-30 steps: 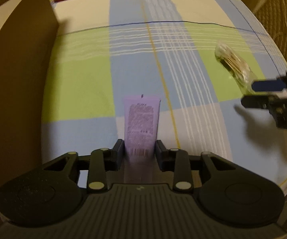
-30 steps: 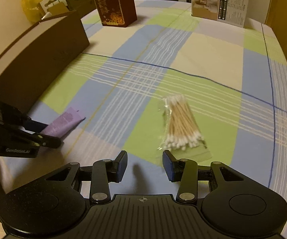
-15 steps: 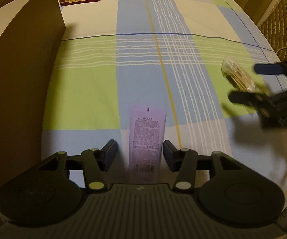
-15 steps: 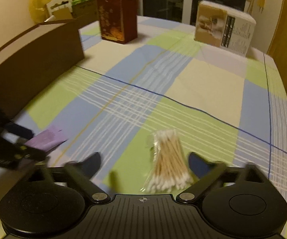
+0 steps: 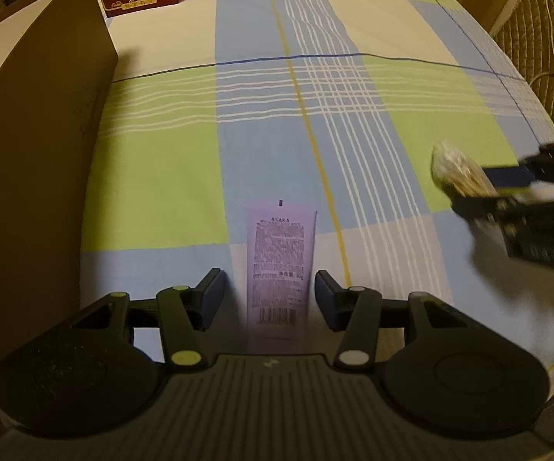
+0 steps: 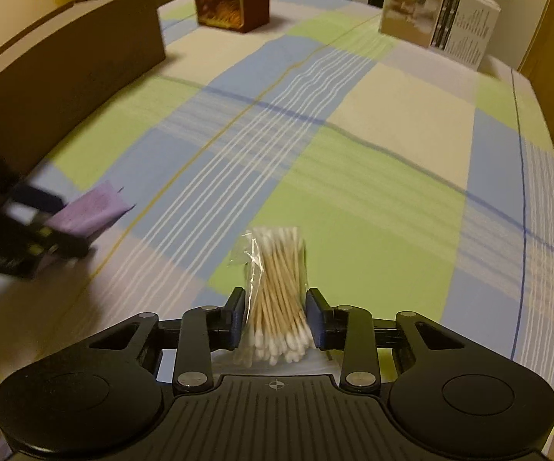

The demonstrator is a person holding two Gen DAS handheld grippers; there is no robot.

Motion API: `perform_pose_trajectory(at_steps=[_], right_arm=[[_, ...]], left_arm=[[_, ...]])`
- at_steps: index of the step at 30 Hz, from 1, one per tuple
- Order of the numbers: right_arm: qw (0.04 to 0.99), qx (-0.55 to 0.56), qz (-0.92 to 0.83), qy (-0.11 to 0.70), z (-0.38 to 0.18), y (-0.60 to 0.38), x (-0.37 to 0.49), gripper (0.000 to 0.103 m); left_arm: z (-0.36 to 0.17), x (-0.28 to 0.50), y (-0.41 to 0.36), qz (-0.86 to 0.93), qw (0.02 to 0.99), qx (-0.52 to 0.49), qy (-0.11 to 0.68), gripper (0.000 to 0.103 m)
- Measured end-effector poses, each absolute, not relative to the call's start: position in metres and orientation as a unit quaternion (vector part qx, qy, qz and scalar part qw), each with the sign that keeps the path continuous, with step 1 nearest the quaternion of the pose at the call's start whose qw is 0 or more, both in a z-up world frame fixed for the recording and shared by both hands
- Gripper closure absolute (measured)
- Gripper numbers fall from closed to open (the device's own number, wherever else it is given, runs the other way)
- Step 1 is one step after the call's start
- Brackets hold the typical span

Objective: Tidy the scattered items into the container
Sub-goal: 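Carry the purple tube and cotton swab bag over the shoebox with both tools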

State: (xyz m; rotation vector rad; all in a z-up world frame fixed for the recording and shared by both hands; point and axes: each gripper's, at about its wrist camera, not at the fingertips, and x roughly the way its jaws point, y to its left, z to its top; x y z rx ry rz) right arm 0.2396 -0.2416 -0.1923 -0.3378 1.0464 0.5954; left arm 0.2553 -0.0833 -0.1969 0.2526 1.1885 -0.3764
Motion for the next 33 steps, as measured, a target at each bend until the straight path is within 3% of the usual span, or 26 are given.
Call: perform_pose_trajectory(at_steps=[4,5,7,9,11,13,14,20,33], right_arm=[[0.803,-0.156,0.277,0.503,-0.191,-0.239,0.224,0.066],[0.803,-0.157,0.278,0.504,-0.190,-0.239,0.220,0.066],[0.803,-0.157,0.275,0.505,-0.190,-0.237,0.215,0.066],[0.804,-0.154,0.272,0.506,-0.191,-0.237,0.215,0.066],[0.804,-0.149,0.270,0.508,-0.191,-0.237,0.216,0.066],[0.806,-0.144,0.267,0.508,-0.191,-0.237,0.217,0.066],[0.807,-0.146,0.267,0.507,-0.191,-0.237,0.216,0.066],[0.812,-0.129,0.259,0.507,-0.188,-0.238,0.211,0.075],[0.827,0.014,0.288,0.482,-0.142,-0.229,0.213,0.076]], left_arm=[[-0.198,0.254,-0.084,-0.171,0.804,0.122,0.557,0.054],[-0.198,0.254,-0.083,-0.170,0.803,0.123,0.558,0.052],[-0.199,0.254,-0.083,-0.169,0.800,0.127,0.562,0.038],[-0.200,0.252,-0.083,-0.167,0.800,0.129,0.562,0.037],[-0.200,0.251,-0.084,-0.176,0.799,0.134,0.559,0.041],[-0.197,0.249,-0.086,-0.187,0.801,0.137,0.552,0.059],[-0.195,0.247,-0.088,-0.194,0.801,0.142,0.548,0.074],[-0.189,0.247,-0.085,-0.201,0.801,0.135,0.548,0.075],[-0.121,0.245,-0.046,-0.215,0.846,0.045,0.486,0.075]])
